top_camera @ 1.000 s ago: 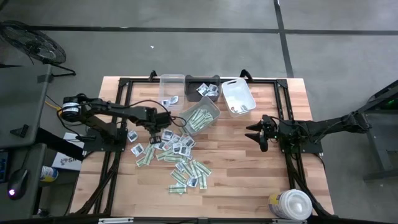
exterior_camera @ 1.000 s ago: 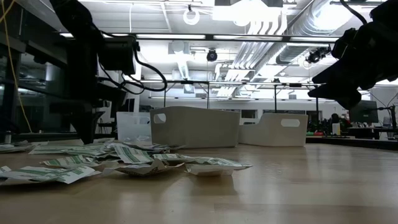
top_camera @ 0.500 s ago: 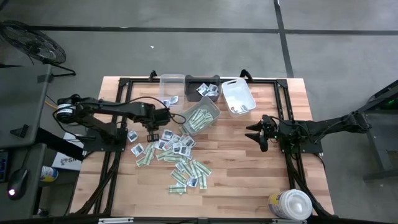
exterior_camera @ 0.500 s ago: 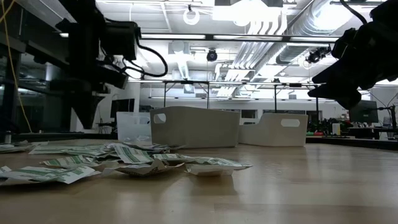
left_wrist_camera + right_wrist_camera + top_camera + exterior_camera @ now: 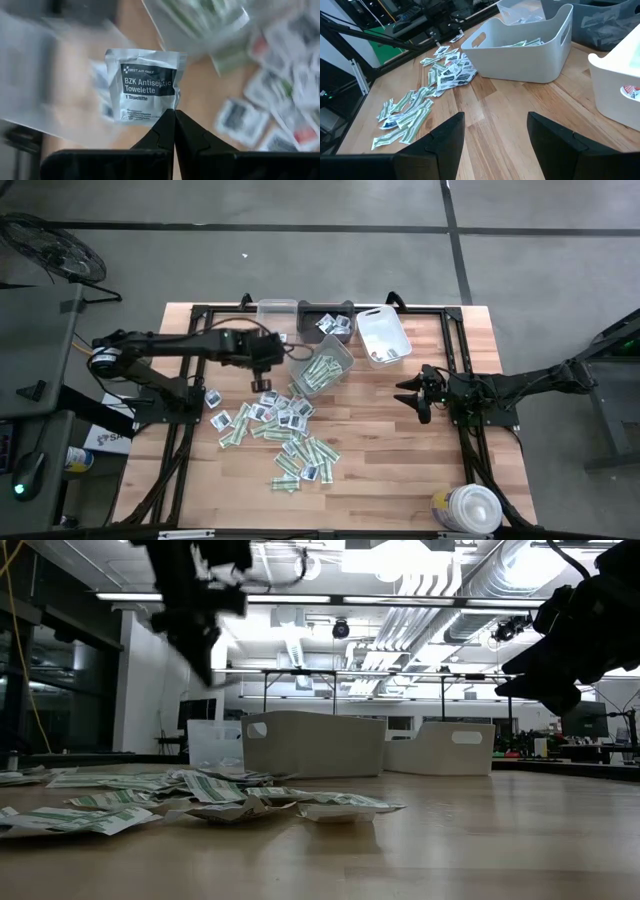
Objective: Pick & Place First Aid Supplies
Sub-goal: Put the towelette pack into the black bin
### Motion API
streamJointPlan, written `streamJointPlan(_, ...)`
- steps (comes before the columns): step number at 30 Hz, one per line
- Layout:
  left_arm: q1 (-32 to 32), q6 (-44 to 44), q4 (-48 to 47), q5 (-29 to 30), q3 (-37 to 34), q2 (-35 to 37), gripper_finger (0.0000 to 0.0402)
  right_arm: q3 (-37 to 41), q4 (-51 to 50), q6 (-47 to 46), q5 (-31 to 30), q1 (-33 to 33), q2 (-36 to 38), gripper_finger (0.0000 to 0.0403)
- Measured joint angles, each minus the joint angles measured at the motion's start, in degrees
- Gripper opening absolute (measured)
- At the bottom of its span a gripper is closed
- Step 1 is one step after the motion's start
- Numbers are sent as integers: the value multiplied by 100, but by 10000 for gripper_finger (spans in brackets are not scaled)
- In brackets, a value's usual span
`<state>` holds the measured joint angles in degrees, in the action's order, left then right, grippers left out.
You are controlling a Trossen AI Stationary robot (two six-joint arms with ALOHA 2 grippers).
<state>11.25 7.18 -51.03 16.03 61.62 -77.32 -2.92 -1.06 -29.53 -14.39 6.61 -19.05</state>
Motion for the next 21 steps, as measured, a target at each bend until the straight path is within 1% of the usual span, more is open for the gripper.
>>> streamJointPlan(4,30,323,5,453,720,-115,0,0,0,-1,0,1,0,208)
streamJointPlan(9,345,929,64,483,1683,-568,0,0,0,-1,0,0,0,208)
streamJointPlan(13,600,1514,192,392,2402,-1093,0,0,0,-1,0,2,0,208)
streamJointPlan(16,827,1847,156,216,2862,-1531,0,2,2,-1,0,2,0,208)
streamJointPlan(21,1165,2129,183,-109,3276,-2156,0,7,0,-1,-9,0,1,208)
